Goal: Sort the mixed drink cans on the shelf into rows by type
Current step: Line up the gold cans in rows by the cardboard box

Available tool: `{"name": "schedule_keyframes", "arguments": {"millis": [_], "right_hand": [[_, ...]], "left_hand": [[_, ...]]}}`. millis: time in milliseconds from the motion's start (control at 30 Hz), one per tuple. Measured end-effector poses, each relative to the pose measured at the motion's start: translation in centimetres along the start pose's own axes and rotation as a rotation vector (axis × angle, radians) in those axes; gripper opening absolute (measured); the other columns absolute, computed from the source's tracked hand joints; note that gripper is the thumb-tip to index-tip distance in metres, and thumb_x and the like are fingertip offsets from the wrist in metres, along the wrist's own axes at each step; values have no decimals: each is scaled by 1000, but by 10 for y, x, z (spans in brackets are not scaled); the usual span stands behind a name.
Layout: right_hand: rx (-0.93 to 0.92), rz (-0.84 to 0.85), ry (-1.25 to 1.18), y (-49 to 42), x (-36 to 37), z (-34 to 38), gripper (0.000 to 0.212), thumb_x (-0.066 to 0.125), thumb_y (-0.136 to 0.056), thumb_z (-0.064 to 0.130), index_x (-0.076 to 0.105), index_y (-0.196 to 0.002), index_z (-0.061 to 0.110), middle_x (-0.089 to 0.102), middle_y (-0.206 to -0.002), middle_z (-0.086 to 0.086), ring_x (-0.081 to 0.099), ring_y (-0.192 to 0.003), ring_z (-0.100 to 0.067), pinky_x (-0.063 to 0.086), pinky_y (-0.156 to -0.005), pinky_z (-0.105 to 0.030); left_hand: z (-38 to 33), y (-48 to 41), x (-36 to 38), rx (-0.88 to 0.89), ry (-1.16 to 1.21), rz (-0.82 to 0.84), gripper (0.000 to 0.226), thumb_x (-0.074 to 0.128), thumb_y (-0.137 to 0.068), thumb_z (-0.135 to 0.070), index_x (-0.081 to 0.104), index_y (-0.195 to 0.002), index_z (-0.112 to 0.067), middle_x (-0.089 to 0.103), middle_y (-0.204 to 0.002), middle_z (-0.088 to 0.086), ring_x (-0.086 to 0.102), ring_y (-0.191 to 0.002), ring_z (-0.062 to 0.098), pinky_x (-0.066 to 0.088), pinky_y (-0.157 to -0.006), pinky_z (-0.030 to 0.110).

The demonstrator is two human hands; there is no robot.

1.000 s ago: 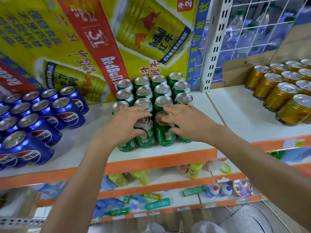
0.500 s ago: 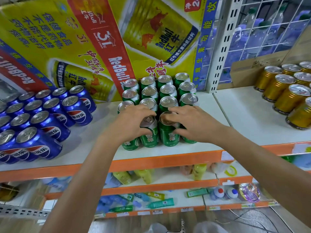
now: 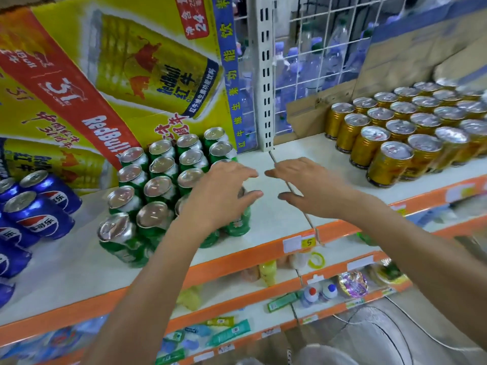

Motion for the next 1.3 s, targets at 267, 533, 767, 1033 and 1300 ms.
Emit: {"name": "schedule_keyframes", "arguments": {"millis": [267,533,767,1033,1300], "right_hand": [[180,38,86,89,-12,-126,57,52,-94,38,32,-146,27,34,-149,0,31,-135,-24,30,-110,-39],[361,-28,136,141,-24,-221,63,63,-87,31,36,-142,19,30,-150,-8,29,-135,-32,31,-108,-45],[421,-78,211,136,-30,-274,94,79,-67,41,26,-142,23,26,-154,-14,25,-141,-38,33,-107,-57],[349,115,365,100,-21,-325,120,66,-67,68,-11,-150,28,-9,-159,-3,-6,-147,-23,3,-116,-51],[135,139,285,81,-11,-340,120,65,-63,73,-2,-151,27,0,-159,-7,0,-147,-26,10,-116,-52]], "left_hand": [[-128,-84,60,168,75,37,47,55,-91,-45,52,-133,-25,54,-131,-1,45,-122,21,33,-103,31],[-196,-141,92,213,144,36,70,68,-82,-41,36,-143,-26,38,-141,3,39,-128,27,39,-104,40],[-207,-189,121,138,79,174,100,71,-73,-56,13,-150,-30,-2,-158,2,10,-142,33,29,-110,48],[-218,-226,148,66,32,259,113,66,-69,-69,-4,-150,-34,-19,-157,6,-18,-143,36,15,-113,57],[-217,-236,162,-29,2,365,112,71,-69,-62,-6,-148,-42,-17,-158,2,-26,-142,32,7,-117,48]]}}
Point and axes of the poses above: each hand's wrist, its own y-axis away from the middle knuckle, its own x-axis out of the palm, z = x × y, the point moved 8 cm from there along -y, towards the middle knuckle
